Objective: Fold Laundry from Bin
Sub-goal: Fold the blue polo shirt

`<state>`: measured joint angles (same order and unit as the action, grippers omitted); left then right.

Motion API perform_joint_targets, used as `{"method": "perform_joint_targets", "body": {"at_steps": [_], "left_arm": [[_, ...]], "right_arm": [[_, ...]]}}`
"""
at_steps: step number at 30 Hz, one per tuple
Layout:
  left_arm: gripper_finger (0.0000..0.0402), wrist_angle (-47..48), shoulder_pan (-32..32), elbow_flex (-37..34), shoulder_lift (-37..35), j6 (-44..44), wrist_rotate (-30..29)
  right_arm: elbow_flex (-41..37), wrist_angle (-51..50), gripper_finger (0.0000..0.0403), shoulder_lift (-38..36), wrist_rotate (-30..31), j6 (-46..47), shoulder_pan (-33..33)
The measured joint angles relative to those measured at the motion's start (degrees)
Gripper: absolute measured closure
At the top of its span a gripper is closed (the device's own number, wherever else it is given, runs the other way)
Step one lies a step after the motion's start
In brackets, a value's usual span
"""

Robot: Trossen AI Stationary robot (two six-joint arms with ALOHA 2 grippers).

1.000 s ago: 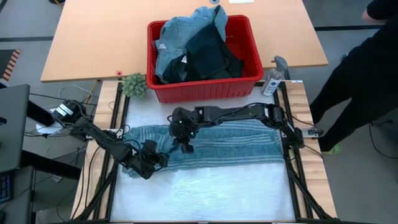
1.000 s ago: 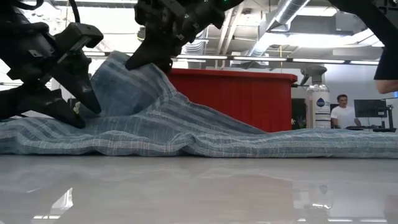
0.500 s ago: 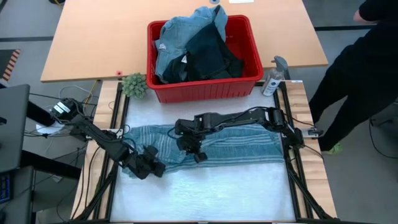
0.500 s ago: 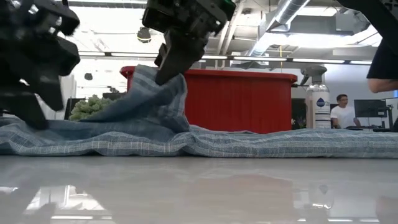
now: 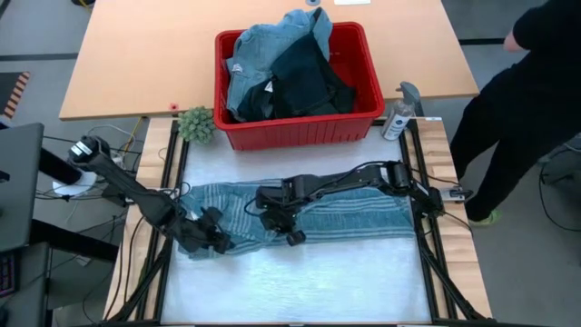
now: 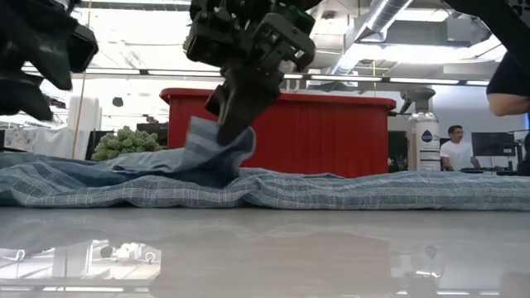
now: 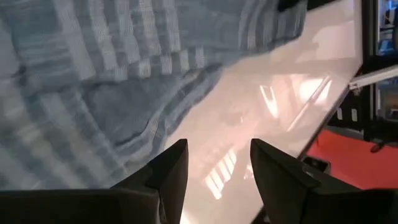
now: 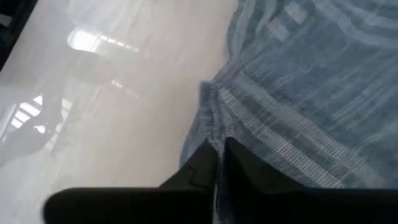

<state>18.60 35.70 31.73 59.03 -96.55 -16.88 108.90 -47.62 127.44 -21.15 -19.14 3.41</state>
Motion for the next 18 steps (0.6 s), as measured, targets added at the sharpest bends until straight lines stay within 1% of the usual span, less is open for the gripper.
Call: {"method": "perform_joint_targets", "body": {"at_steps": [2,3,8,10,11,13,18], "left_arm": [[0.0239,2.05,0.26,0.0,-2.44,-0.13,-0.52],[0.0239,3.75,0.33,0.0,-3.57,-0.67,-1.77],[0.0239,16.37,0.63,0.0,-6.34,-8.62,-12.81],[0.0239,21.33,0.4,-0.06,-6.24,-14.16,-16.43],[0.0239,22.36,0.28,-0.17,-6.07,-16.68,-17.85],[0.0239,22.55,-0.28,-0.72,-5.57,-18.84,-18.72],[0.0239,20.14,-2.08,-2.23,-3.1,-18.05,-18.34]], "right_arm": [[1.19,-1.07,0.0305,-0.06,0.0,-0.01,-0.05],[1.85,-1.61,0.0287,-0.11,0.0,-0.17,-0.1],[4.84,-2.17,0.0192,-0.15,0.03,-0.25,0.06],[6.45,-3.01,0.0163,-0.15,0.27,-0.26,0.1],[7.55,-4.05,0.0153,-0.15,0.71,-0.28,0.12],[10.47,-7.13,0.0144,-0.15,2.16,-0.65,0.14],[17.7,-13.1,0.0143,-0.22,5.93,-0.44,-0.39]]}}
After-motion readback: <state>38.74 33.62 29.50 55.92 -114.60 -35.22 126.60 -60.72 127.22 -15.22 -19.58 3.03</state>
